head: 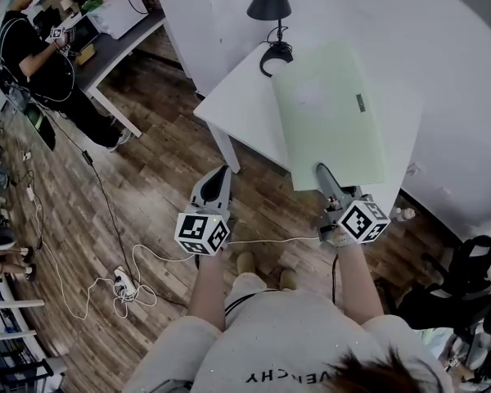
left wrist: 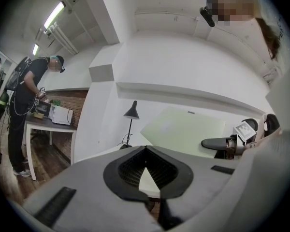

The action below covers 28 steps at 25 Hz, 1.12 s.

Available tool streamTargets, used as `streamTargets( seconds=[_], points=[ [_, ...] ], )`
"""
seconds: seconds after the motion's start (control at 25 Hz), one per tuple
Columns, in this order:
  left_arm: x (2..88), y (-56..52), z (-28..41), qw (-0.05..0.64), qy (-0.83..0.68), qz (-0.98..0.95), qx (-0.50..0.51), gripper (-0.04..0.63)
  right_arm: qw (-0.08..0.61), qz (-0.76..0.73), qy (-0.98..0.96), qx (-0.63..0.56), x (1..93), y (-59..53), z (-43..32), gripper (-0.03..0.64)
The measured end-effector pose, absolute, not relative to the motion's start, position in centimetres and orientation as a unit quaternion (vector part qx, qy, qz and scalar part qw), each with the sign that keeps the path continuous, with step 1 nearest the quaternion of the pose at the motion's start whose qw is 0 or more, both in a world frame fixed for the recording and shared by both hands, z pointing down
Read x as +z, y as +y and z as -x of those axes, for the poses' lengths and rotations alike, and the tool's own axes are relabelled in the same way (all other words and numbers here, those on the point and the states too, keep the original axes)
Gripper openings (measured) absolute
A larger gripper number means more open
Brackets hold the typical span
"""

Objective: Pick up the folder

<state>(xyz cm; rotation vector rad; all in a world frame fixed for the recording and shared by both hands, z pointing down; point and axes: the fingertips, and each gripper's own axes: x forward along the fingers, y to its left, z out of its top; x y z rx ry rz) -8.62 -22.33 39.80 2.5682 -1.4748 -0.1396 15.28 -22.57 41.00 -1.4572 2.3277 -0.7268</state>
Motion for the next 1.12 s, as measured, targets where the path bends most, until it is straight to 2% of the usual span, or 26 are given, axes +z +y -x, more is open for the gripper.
streamTargets(
  seconds=[1.12],
  points=[
    [35.3,-22.7,8.1,0.054,-0.506,-0.858,-0.077,-0.002,0.167,0.511,0.820,-0.199,36.5,-22.1,-17.3,0.275]
  ],
)
